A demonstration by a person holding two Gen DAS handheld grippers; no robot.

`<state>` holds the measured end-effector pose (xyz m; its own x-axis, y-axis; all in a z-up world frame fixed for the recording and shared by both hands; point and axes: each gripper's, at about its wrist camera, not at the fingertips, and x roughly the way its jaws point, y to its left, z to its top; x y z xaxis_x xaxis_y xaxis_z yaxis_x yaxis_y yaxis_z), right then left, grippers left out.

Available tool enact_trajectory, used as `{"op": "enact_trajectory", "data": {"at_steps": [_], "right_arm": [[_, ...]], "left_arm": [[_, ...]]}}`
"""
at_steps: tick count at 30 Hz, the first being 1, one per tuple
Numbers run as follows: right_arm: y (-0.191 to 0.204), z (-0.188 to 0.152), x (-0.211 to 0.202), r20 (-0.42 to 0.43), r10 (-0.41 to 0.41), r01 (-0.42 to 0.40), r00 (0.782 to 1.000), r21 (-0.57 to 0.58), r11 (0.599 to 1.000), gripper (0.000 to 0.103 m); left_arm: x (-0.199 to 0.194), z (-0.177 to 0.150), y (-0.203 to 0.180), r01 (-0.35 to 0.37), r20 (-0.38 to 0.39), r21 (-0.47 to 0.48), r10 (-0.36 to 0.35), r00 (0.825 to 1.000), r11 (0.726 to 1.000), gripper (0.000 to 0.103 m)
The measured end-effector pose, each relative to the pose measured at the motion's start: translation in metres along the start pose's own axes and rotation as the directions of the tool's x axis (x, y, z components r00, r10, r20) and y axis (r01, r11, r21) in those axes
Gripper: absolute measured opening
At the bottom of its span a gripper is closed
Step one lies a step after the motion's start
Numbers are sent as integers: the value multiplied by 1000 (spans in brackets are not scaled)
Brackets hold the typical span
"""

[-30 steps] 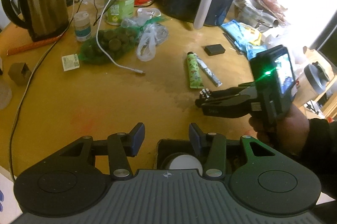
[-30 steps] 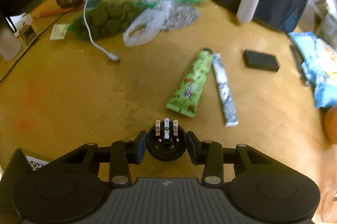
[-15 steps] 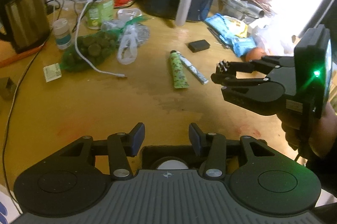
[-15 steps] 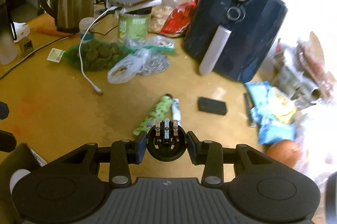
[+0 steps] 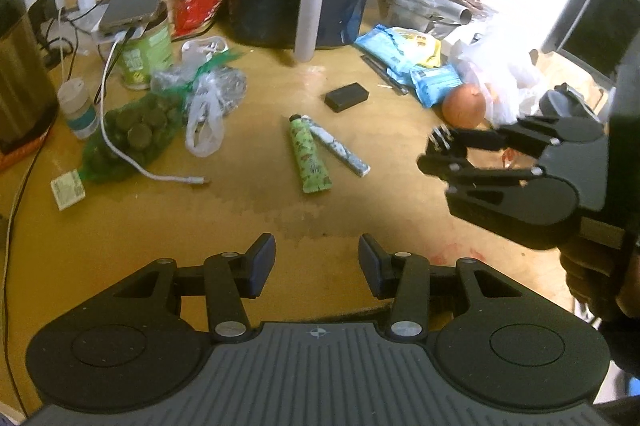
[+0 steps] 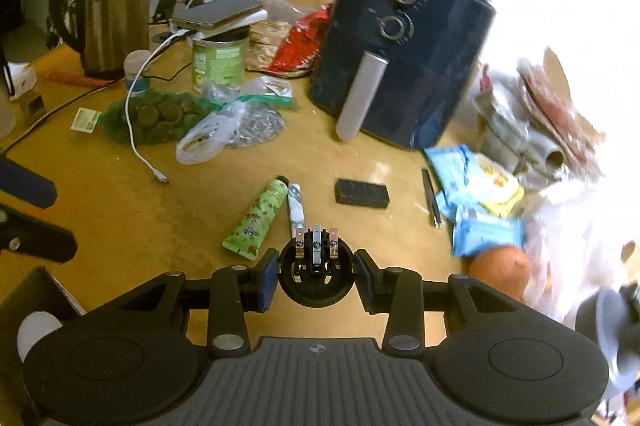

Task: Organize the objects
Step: 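Lift the black pin plug with the right tool while the left tool reaches toward the green tube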

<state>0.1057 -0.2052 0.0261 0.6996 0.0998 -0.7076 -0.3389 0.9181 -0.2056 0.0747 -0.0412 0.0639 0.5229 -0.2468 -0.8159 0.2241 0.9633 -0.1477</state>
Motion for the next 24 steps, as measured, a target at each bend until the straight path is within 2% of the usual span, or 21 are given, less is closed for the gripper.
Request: {"op": "enact_trajectory", "data": {"at_steps": [14, 24], "right_arm": [[-28, -20, -15, -55, 33, -27, 998, 108, 994, 43], [-44, -28, -24, -68, 9, 2, 998, 160, 987, 43]], "left_arm": [[29, 44, -7, -24, 60, 66, 20, 998, 998, 45], [67, 71, -10, -33, 61, 102, 27, 998, 994, 45]]}}
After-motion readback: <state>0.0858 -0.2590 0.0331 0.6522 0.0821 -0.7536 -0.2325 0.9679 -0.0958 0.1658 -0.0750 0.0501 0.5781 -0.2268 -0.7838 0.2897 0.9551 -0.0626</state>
